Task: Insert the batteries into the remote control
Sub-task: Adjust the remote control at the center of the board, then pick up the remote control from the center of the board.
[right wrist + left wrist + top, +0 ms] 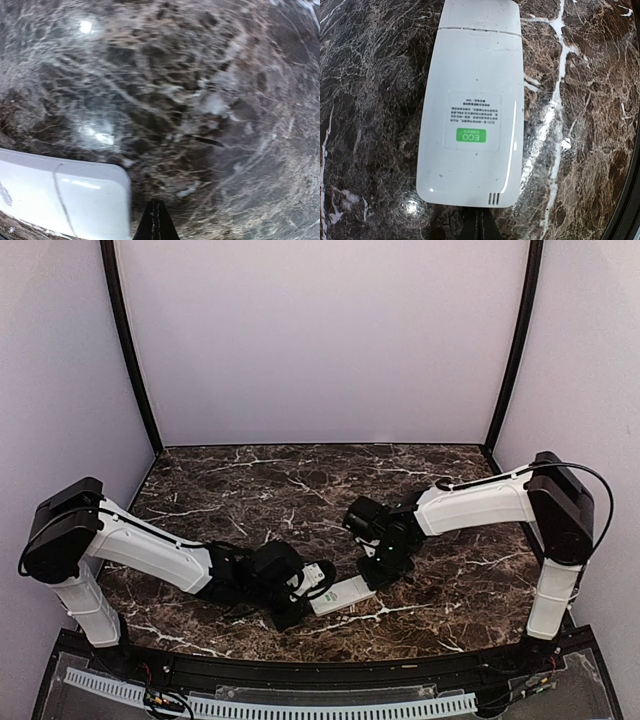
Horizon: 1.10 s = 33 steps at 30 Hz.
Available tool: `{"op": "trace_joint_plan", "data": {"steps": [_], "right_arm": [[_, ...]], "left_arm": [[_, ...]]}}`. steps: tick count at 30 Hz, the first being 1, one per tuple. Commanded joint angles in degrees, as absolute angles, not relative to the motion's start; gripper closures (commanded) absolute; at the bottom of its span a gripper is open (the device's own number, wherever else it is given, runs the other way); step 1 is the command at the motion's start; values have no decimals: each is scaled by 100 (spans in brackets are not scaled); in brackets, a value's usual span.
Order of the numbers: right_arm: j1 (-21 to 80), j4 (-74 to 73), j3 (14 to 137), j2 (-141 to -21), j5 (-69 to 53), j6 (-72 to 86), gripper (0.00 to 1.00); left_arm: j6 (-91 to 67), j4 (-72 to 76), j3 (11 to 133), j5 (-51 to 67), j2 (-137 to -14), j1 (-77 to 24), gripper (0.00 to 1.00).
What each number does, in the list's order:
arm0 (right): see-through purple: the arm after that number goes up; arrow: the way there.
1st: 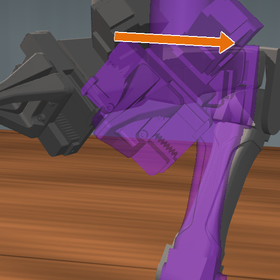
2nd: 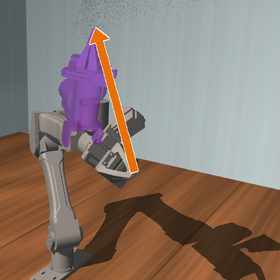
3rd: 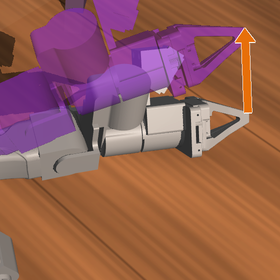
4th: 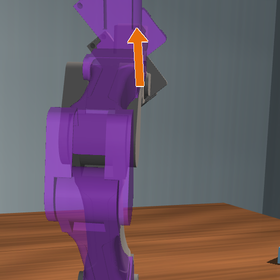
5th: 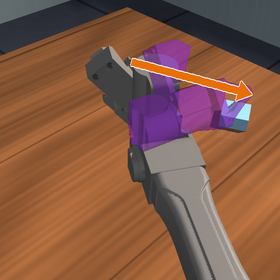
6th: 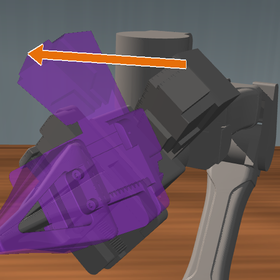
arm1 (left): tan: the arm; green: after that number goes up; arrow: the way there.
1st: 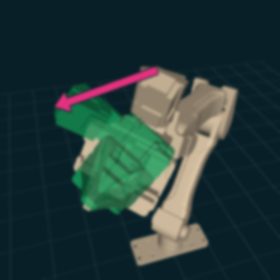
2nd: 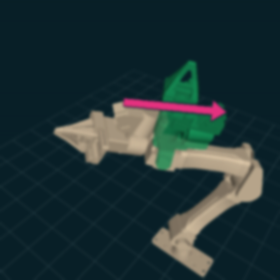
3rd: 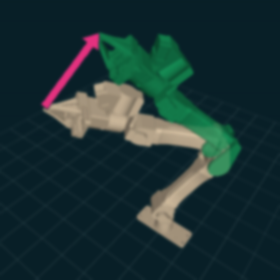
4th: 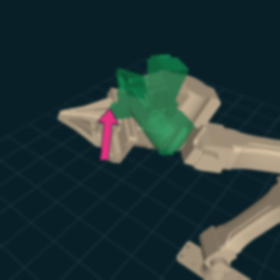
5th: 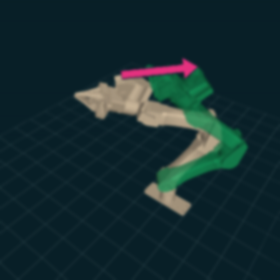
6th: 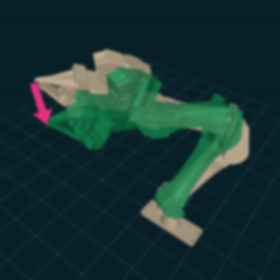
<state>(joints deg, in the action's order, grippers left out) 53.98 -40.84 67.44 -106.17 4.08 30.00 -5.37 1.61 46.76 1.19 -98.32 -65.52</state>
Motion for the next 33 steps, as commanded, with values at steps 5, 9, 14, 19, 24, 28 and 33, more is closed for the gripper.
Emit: {"op": "trace_joint_plan", "data": {"steps": [5,9,14,19,24,28,33], "right_arm": [[6239,-4067,7344,-11289,-176,3253,100],[6213,-4074,7321,-11086,-112,3307,100],[5813,-4258,6946,-10600,56,3128,100],[5371,-4338,6921,-9838,421,1812,68],[5366,-4023,7284,-9682,-1008,-767,45],[5519,-3921,7720,-10092,-1947,-2295,33],[5792,-4111,8359,-10998,-2031,-3534,28]], "left_arm": [[-424,-243,4743,134,-10185,-6574,100],[-423,-140,4785,169,-10181,-6574,100],[-400,-139,4617,-115,-9906,-6540,100],[-417,-451,4442,-392,-9337,-6413,91],[-388,-668,4366,-728,-8387,-6231,56],[-595,-650,4305,-890,-7778,-5857,20],[-1273,-1035,4568,-1354,-7504,-5107,5]]}}
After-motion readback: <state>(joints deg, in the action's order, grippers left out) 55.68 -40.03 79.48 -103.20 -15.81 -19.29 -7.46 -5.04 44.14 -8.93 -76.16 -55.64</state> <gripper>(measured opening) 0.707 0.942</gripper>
